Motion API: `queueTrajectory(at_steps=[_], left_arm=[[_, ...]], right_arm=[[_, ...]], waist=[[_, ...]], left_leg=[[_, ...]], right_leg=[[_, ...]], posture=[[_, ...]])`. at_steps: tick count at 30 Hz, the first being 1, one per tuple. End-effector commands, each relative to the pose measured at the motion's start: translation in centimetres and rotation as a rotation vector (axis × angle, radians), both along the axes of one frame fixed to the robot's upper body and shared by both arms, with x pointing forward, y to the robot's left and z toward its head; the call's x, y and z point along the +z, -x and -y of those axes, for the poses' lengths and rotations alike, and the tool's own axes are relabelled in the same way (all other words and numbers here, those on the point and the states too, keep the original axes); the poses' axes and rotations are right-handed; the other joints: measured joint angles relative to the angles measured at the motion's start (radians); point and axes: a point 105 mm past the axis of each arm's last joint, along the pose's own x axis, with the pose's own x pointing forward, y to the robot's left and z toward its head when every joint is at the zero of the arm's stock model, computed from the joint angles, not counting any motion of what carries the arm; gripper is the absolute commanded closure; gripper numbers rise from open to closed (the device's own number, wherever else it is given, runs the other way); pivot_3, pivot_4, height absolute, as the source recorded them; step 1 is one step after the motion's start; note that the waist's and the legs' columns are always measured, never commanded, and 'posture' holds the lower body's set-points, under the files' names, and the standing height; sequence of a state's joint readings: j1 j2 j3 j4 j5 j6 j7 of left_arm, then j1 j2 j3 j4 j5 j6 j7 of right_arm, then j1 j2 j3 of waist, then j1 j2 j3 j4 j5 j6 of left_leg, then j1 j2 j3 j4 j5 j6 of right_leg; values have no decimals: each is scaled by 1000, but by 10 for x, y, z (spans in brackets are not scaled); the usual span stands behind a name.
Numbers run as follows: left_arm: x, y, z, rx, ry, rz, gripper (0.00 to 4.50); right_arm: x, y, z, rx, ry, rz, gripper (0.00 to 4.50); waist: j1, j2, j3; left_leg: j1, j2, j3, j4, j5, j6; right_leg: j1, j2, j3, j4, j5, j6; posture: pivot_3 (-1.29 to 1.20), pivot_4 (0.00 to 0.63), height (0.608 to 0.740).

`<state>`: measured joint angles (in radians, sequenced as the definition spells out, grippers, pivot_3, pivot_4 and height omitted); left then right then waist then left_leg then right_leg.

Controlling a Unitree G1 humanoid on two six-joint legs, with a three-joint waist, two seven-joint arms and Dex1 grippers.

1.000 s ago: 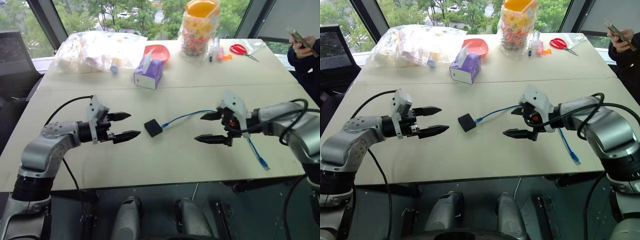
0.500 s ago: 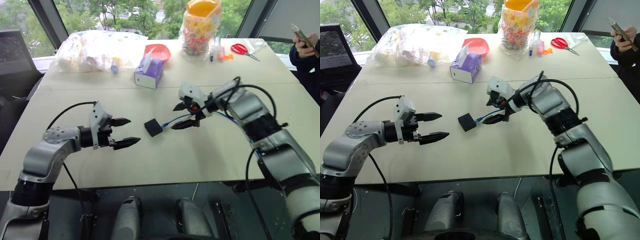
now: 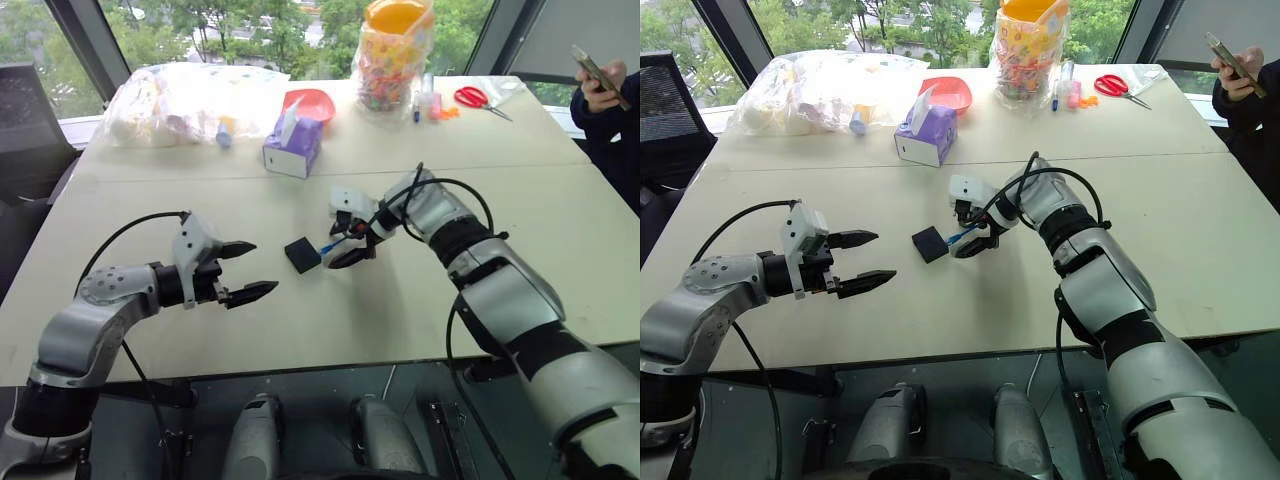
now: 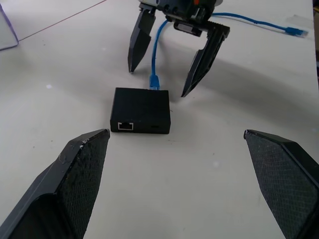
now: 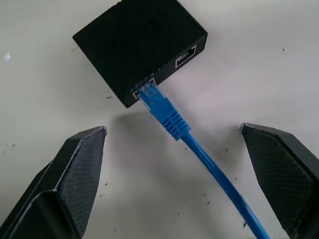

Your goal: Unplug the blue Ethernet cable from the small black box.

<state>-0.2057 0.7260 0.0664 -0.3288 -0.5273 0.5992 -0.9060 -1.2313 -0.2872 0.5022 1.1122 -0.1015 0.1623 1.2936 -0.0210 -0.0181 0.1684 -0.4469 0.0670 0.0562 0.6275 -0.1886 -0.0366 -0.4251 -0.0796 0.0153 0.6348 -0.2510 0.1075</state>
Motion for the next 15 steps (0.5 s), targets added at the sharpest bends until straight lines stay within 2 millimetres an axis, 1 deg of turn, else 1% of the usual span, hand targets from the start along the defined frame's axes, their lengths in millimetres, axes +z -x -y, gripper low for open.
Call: queueTrajectory(at_steps=[1,4,5,6,7,9,11,13,15], left_arm=[[13,2,0,3,9,63,0],[12,1,0,5,11,63,0],[12,0,0,6,12,63,0],[11,0,0,7,14,63,0],[11,-1,0,7,15,63,0],[12,-5,0,17,34,56,0],[14,-12,-3,35,67,41,0],[14,-17,-5,33,60,34,0],[16,-21,-4,6,51,31,0]], right_arm=[[3,0,-8,23,-6,3,1451],[3,3,-13,48,-11,-3,2946],[2,4,-13,57,-6,-1,3431],[1,4,-12,67,0,4,4021],[1,5,-12,73,4,7,4473],[0,5,-11,95,14,40,4473],[4,7,-11,132,13,118,4473],[8,7,-11,137,8,201,4473],[21,12,-9,163,-17,328,4473]], waist=[[0,0,0],[0,0,0],[0,0,0],[0,0,0],[0,0,0],[2,0,0],[6,0,0],[7,0,0],[8,0,0]], left_leg=[[0,0,0,0,0,0],[0,0,0,-1,0,0],[0,0,0,-1,0,0],[0,0,0,-1,0,0],[0,0,0,-1,0,0],[0,0,0,0,0,0],[0,0,0,0,0,0],[0,0,0,0,0,0],[0,0,0,0,0,0]], right_leg=[[0,0,0,0,0,0],[0,0,0,0,0,0],[0,0,0,0,0,0],[0,0,0,0,0,0],[0,0,0,0,0,0],[0,0,0,0,0,0],[1,0,0,0,0,0],[1,0,0,0,0,0],[1,0,0,0,0,0]], posture=[[0,150,735],[0,150,735],[0,150,735],[0,150,735],[0,150,735],[0,150,735],[0,150,735],[0,150,735],[0,150,735]])
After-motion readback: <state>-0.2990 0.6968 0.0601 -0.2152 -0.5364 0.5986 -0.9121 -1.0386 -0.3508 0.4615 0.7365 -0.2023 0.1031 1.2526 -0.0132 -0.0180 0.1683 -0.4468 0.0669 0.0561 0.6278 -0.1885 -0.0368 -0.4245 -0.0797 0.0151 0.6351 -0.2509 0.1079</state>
